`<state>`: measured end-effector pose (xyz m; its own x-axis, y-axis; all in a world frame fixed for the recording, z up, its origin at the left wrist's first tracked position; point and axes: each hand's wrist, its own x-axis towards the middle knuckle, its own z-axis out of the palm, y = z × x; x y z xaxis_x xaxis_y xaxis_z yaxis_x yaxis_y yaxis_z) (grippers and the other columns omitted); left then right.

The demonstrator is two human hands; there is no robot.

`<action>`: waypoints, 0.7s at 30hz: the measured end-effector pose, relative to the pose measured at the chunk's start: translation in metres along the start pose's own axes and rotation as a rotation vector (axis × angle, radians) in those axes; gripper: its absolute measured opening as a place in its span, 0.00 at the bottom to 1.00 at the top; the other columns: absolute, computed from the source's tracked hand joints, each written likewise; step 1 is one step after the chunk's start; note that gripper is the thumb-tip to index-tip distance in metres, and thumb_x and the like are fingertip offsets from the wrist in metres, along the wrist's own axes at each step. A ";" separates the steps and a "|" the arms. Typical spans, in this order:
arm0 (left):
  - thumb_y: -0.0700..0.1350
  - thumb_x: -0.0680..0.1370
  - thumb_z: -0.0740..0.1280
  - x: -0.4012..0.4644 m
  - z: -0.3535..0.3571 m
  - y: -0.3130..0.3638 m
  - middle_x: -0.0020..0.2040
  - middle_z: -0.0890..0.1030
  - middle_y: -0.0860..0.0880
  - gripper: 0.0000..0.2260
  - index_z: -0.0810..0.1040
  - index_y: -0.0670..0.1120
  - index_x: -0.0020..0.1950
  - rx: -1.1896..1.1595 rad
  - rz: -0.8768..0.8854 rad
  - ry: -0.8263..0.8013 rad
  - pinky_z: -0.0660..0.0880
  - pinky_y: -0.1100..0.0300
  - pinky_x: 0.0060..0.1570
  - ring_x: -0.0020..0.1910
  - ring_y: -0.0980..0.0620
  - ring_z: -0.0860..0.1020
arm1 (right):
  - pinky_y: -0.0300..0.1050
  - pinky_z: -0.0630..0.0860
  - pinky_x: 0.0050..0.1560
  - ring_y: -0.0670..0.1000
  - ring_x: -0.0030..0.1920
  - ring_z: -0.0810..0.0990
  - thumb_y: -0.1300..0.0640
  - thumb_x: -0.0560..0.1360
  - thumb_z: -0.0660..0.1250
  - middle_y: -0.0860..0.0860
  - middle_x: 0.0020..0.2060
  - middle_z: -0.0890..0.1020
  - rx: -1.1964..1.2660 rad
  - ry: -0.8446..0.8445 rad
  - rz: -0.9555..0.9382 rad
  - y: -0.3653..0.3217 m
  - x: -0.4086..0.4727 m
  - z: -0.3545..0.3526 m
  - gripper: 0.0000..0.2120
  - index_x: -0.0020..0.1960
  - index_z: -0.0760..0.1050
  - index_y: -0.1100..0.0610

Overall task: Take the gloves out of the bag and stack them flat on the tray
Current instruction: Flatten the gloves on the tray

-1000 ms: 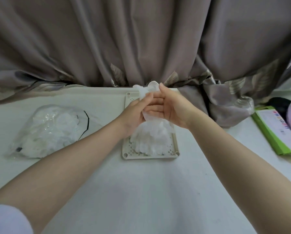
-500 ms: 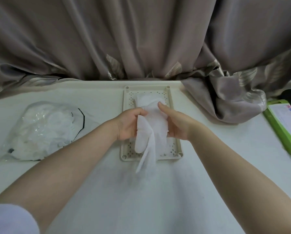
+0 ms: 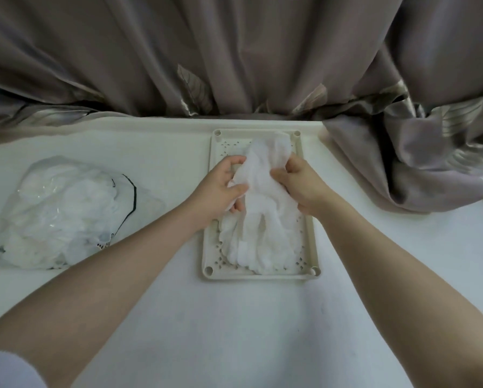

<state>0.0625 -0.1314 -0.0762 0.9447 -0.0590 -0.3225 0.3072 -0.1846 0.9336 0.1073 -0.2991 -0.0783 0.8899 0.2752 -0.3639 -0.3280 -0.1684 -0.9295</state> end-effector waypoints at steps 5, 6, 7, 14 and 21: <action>0.35 0.79 0.55 -0.004 -0.004 -0.003 0.66 0.68 0.48 0.23 0.64 0.62 0.65 0.288 0.037 -0.048 0.74 0.61 0.30 0.26 0.53 0.77 | 0.53 0.77 0.57 0.54 0.56 0.78 0.70 0.73 0.60 0.50 0.55 0.79 -0.266 0.042 0.019 0.009 0.002 -0.003 0.24 0.66 0.70 0.53; 0.35 0.80 0.54 -0.003 -0.004 -0.004 0.64 0.67 0.49 0.23 0.64 0.62 0.65 0.348 0.044 -0.035 0.76 0.59 0.32 0.29 0.53 0.79 | 0.52 0.77 0.57 0.53 0.57 0.77 0.69 0.73 0.62 0.50 0.55 0.78 -0.296 0.105 0.015 0.011 0.003 -0.002 0.24 0.66 0.69 0.53; 0.35 0.80 0.53 -0.003 -0.003 -0.005 0.63 0.68 0.49 0.23 0.64 0.61 0.66 0.397 0.045 -0.029 0.75 0.59 0.33 0.31 0.53 0.80 | 0.52 0.76 0.57 0.53 0.57 0.76 0.67 0.73 0.63 0.50 0.56 0.77 -0.306 0.158 0.016 0.012 0.004 -0.001 0.24 0.66 0.68 0.53; 0.48 0.80 0.61 -0.006 0.000 -0.008 0.55 0.73 0.53 0.22 0.60 0.55 0.73 0.275 -0.066 0.080 0.74 0.69 0.37 0.42 0.53 0.79 | 0.52 0.80 0.44 0.55 0.40 0.80 0.50 0.75 0.67 0.57 0.46 0.80 -0.096 0.318 0.201 0.022 0.000 -0.002 0.19 0.59 0.71 0.62; 0.46 0.76 0.69 -0.031 0.006 -0.013 0.61 0.74 0.45 0.26 0.56 0.52 0.66 -0.336 -0.286 0.246 0.78 0.58 0.51 0.46 0.49 0.82 | 0.55 0.80 0.50 0.54 0.38 0.80 0.43 0.70 0.70 0.55 0.44 0.78 -0.144 0.310 0.285 0.033 -0.030 0.002 0.19 0.44 0.66 0.56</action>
<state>0.0284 -0.1333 -0.0793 0.8038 0.1880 -0.5644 0.5397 0.1683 0.8248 0.0690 -0.3113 -0.0979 0.8307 -0.0941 -0.5487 -0.5457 -0.3328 -0.7690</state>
